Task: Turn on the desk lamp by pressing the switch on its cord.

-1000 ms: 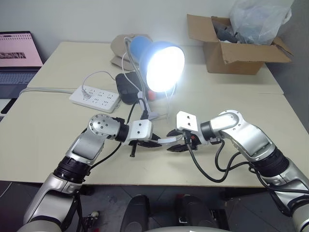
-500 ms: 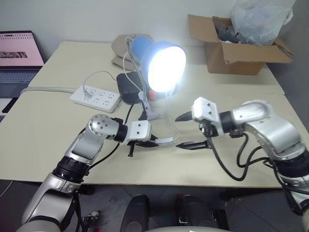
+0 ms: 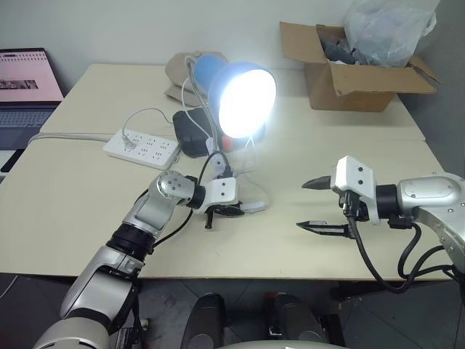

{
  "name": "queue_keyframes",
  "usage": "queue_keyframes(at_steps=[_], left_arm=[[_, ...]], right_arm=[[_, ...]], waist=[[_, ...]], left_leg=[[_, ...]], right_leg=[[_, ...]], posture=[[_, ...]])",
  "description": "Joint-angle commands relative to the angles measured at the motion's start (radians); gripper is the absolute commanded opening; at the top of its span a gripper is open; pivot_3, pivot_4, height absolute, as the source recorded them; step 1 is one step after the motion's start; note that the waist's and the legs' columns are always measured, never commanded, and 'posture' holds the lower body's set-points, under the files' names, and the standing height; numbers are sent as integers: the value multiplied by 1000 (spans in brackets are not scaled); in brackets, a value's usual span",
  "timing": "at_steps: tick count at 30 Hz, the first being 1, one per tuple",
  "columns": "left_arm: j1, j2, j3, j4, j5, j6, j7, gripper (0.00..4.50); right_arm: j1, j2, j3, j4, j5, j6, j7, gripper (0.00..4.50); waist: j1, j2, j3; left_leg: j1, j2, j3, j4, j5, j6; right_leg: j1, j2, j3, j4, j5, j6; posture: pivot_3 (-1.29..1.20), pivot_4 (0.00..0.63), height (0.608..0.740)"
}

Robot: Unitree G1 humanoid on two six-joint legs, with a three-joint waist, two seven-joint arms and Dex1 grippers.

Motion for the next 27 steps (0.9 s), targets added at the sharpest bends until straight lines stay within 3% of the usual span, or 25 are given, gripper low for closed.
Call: queue_keyframes(at_steps=[1,14,19,27], left_arm=[[-28,-11,-3,38,27,-36,18,1400],[-24,18,106,-89,-40,-68,54,4096],[-14,78,208,-203,-130,13,41,4096],[227,314,420,-465,-305,254,-8,4096]], right_arm=[[17,-15,-47,-41,18,-3,-35,4500],[24,-26,-34,-20,28,-26,-61,4500],[6,-40,-25,10,21,-44,-51,4500],[43,-36,-71,41,6,-141,-59,4500]], waist=[[1,0,0],[0,0,0],[-2,0,0],[-5,0,0]], left_leg=[[0,0,0,1,0,0],[-1,0,0,2,0,0],[-1,0,-1,1,0,0],[-1,1,0,1,0,0]], right_leg=[[0,0,0,0,0,0],[0,0,0,0,0,1],[0,0,0,0,0,1],[-1,0,-1,0,0,0]], posture=[[0,150,740],[0,150,740],[0,150,740],[0,150,740]])
